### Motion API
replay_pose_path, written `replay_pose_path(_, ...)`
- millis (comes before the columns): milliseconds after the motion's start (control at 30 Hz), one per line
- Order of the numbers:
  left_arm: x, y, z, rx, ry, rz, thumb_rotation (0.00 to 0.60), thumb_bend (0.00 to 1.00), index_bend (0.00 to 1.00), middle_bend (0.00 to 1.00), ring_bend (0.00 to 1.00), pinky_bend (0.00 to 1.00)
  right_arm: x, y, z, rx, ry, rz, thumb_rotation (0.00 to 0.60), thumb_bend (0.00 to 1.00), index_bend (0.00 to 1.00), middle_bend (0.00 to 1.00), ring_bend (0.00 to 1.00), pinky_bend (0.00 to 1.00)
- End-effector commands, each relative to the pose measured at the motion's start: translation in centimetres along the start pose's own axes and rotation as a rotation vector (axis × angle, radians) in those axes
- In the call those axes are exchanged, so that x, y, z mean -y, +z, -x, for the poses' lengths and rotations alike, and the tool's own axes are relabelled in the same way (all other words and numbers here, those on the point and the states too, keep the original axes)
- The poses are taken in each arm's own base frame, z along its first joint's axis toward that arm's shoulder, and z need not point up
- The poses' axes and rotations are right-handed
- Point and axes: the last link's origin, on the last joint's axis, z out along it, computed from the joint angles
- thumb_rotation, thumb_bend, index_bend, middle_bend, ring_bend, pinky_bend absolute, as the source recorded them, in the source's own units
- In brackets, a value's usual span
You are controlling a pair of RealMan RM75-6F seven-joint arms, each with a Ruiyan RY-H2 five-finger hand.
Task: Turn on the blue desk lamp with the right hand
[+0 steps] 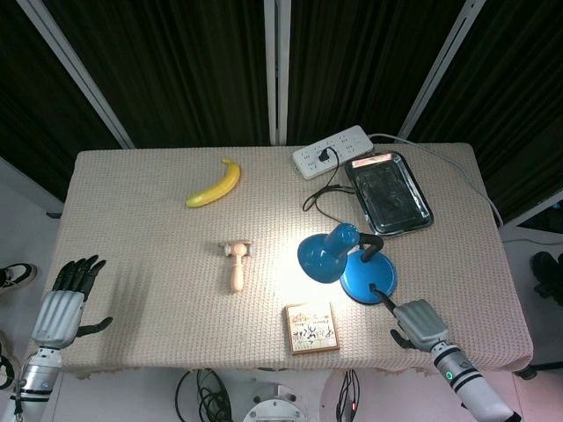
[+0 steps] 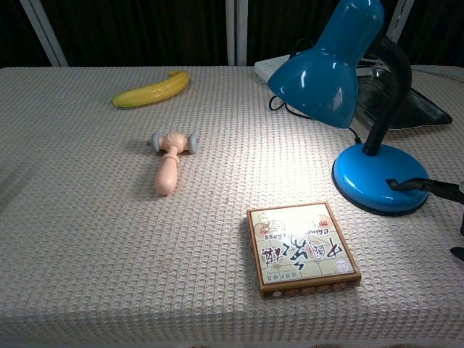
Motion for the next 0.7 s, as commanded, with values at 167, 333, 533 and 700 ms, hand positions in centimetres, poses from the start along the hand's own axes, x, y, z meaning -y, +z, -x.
replay_pose_path(167,0.0,0.0,-0.2,-0.006,-0.001,0.000,0.600,0.01,0.08,0.03,0.00,0.00,-1.1,-2.2,-2.9,-0.325,-0.033,0.039,0.600,0.29,0.00,0.86,0.90,0.90)
replay_pose_path(333,0.0,0.0,-0.3,-0.011,-0.005,0.004,0.600,0.01,0.08,0.03,0.00,0.00,-3.7,-4.8,-3.3,-0.526,-0.097,0.150,0.600,0.06,0.00,0.10,0.09,0.14)
replay_pose_path(533,-0.1,-0.1,-0.4,-0.013,-0.008,0.008,0.600,0.01,0.08,0.03,0.00,0.00,-5.8,-6.9,-3.4,-0.551,-0.039,0.259,0.584,0.00,0.00,0.00,0.00,0.00)
replay_pose_path(700,-0.2,-0.1,-0.4,-0.010,-0.006,0.013,0.600,0.01,0.08,0.03,0.00,0.00,-6.2,-7.0,-3.0,-0.513,-0.041,0.299,0.584,0.00,0.00,0.00,0.00,0.00)
